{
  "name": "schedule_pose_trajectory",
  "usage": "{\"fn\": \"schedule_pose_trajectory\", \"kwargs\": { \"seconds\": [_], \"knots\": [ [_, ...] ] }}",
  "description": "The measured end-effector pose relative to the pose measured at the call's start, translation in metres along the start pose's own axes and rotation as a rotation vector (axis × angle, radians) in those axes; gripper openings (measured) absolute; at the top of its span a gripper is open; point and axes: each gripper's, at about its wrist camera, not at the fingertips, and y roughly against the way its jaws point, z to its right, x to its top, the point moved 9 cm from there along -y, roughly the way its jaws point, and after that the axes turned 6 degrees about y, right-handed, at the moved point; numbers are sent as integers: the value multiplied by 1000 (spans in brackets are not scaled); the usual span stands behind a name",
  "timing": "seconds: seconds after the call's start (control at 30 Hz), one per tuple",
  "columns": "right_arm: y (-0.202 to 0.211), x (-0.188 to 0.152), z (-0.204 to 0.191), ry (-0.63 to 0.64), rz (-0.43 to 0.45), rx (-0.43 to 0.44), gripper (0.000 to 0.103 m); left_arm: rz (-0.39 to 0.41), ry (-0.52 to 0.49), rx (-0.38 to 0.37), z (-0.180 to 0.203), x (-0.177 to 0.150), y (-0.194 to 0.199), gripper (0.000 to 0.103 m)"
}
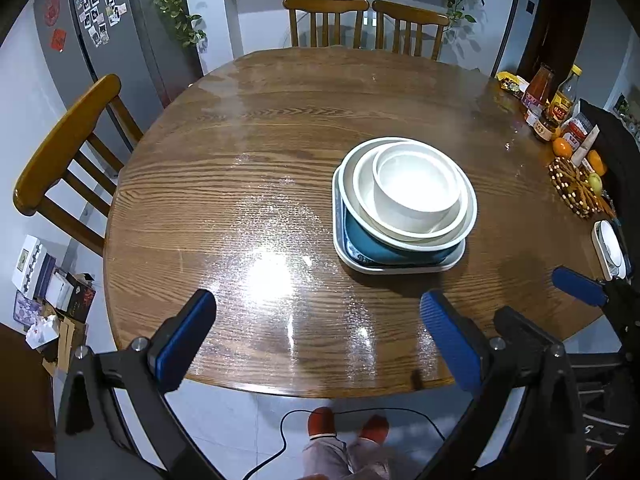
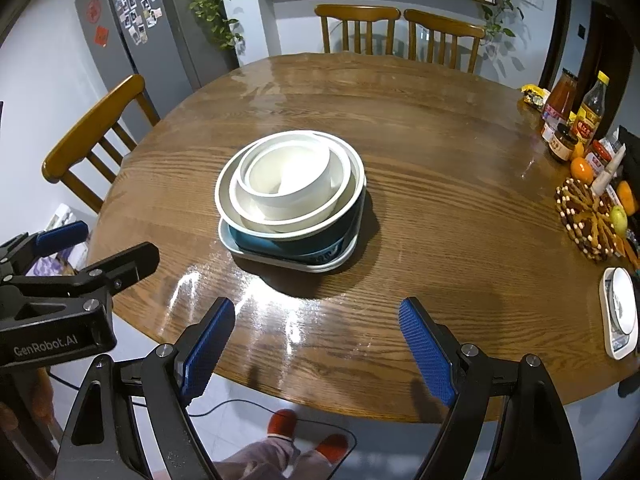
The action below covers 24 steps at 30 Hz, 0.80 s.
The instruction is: Organize plates and bowls
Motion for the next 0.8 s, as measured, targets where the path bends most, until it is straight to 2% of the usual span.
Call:
{"fn": "schedule_pose_trajectory", "kwargs": {
  "seconds": [0.2, 0.8],
  "knots": [
    [1, 0, 1, 3, -2, -4, 85, 1, -21, 21, -2, -3, -1, 102],
    [5, -5, -3, 13, -6, -7, 85, -15, -40, 21, -1, -22, 1, 102]
  ]
}}
